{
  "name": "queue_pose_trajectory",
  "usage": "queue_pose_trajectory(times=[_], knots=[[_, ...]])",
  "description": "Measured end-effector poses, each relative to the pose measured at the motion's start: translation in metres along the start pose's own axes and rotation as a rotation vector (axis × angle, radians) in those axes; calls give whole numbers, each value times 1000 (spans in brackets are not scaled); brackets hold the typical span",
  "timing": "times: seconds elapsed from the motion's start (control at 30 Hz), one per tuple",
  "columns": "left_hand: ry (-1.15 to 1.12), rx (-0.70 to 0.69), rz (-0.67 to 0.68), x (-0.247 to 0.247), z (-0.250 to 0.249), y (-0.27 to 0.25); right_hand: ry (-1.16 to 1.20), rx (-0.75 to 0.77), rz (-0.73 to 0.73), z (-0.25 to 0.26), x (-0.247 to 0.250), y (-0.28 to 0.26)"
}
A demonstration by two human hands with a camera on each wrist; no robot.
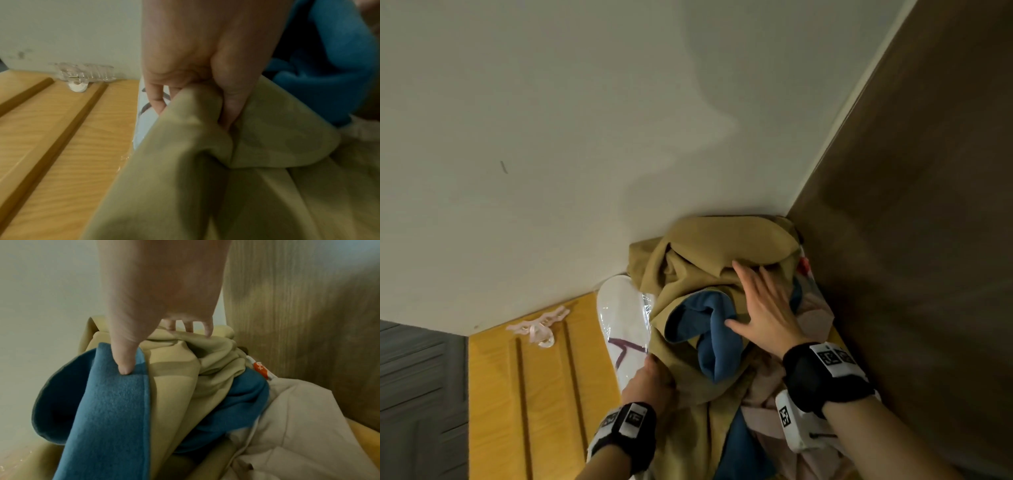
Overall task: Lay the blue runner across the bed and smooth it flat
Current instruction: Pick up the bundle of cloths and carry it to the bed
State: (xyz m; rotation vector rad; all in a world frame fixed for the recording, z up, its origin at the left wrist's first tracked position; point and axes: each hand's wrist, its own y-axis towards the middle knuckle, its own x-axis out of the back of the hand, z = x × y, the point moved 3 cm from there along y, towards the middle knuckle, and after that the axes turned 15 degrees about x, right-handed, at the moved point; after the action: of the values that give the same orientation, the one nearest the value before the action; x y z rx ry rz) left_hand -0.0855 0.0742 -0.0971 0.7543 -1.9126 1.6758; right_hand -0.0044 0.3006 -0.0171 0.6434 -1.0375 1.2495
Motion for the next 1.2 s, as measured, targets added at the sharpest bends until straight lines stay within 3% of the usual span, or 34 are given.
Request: queue_pose_trajectory(times=[0.13,0.23,0.4,0.53,0.63,0.8,0.9,1.03,1.2], knots=[[-104,-177,-54,48,-20,0,40,36,44,-7,1,-1],[-59,-367,-271,82,-51,-10,76,73,87,-12,9,1],[-1,-567,-578,127,-102,-37,-21,111,175,-24,18,5],[267,-690,-644,134,-153,-41,-153,45,22,-32,31,14],[383,-642,-582,124,-175,-25,-103,-60,-21,-51,35,25],[254,-479,-436,98,-180,2,73,-165,242,-79,6,39],[256,-423,-355,81,-172,18,-5,-125,365,-76,-27,40],[389,-329,-360,62,-162,28,-245,-143,312,-77,-47,45],[424,-254,-333,59,-163,38,-368,-116,267,-83,-43,54]])
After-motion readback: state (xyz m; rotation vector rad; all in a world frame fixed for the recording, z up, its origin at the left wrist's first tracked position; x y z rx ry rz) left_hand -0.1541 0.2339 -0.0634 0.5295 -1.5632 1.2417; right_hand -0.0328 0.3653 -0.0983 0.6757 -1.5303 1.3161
